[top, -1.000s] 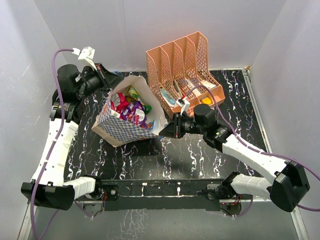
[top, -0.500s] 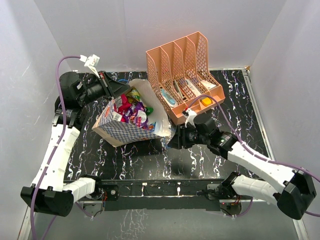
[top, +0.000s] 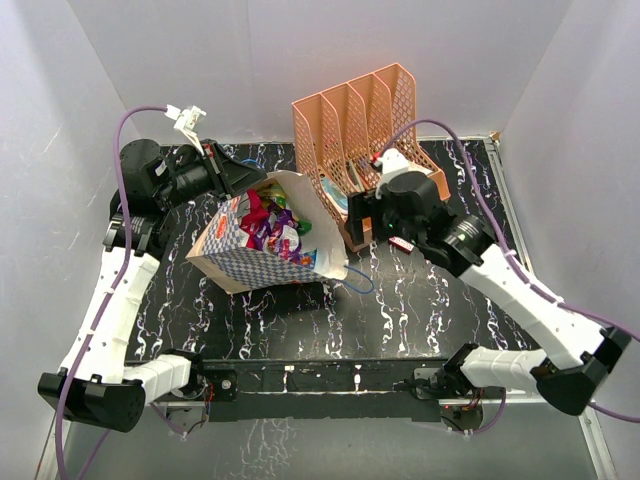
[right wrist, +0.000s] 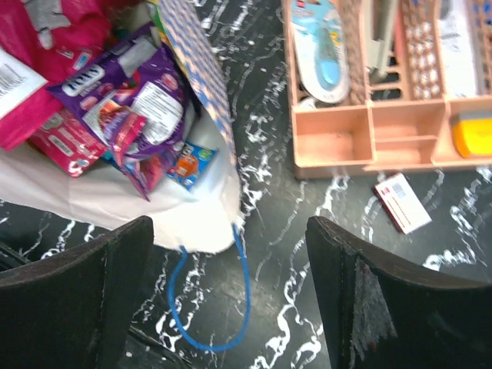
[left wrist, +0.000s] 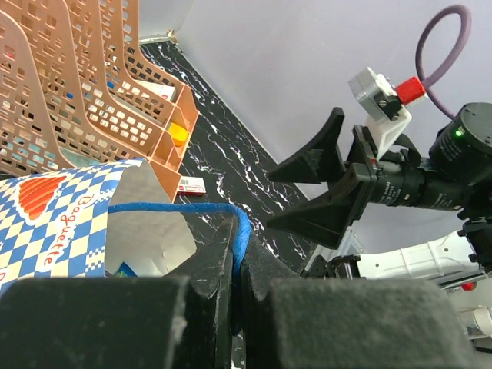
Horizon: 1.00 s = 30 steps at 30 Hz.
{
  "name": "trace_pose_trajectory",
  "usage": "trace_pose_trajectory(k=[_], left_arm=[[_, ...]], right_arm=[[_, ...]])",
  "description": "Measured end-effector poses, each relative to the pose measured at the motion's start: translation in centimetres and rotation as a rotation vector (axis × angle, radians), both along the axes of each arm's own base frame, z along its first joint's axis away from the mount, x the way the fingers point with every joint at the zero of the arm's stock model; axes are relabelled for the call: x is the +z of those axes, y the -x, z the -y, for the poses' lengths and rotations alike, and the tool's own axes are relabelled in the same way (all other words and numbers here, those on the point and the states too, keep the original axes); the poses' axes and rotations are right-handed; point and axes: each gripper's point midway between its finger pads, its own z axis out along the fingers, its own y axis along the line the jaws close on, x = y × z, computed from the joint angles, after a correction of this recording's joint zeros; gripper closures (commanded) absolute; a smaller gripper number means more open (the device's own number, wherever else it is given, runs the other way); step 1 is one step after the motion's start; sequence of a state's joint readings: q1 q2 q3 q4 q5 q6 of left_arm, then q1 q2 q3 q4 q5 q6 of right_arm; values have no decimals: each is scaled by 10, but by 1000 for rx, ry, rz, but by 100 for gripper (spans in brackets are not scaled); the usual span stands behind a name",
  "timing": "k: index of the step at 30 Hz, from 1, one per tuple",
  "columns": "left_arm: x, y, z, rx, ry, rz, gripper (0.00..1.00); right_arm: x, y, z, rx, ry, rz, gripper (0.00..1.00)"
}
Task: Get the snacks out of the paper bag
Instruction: Adjust the paper bag at the center of the board.
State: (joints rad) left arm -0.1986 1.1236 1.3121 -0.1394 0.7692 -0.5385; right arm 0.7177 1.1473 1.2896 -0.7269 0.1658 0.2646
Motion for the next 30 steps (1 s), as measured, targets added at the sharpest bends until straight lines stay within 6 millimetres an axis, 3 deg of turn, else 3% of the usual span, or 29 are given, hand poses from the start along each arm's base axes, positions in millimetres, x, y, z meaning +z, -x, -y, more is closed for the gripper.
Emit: trace_pose_trajectory(k=[3, 8, 14, 18, 21, 26, 30], left_arm=[[1, 0, 0, 0, 6, 0, 100], [1, -1, 1, 2, 28, -11, 100], [3, -1, 3, -7, 46, -13, 100], [-5, 1, 6, -30, 59, -43, 100], [-13, 2, 7, -40, 66, -67, 100], [-28, 7, 10, -57, 88, -123, 100], [-31, 10, 13, -67, 97, -148, 100]], right_arm=[[-1, -11, -22, 67, -6, -3, 35], [-28, -21, -63, 169, -28, -65, 48], [-73, -21, -110, 237, 12, -134, 51], [-99, -2, -142, 292, 45, -173, 52], [-109, 25, -169, 362, 35, -199, 52], [-90, 59, -216, 482, -131, -194, 52], [-83, 71, -236, 533, -231, -214, 52]])
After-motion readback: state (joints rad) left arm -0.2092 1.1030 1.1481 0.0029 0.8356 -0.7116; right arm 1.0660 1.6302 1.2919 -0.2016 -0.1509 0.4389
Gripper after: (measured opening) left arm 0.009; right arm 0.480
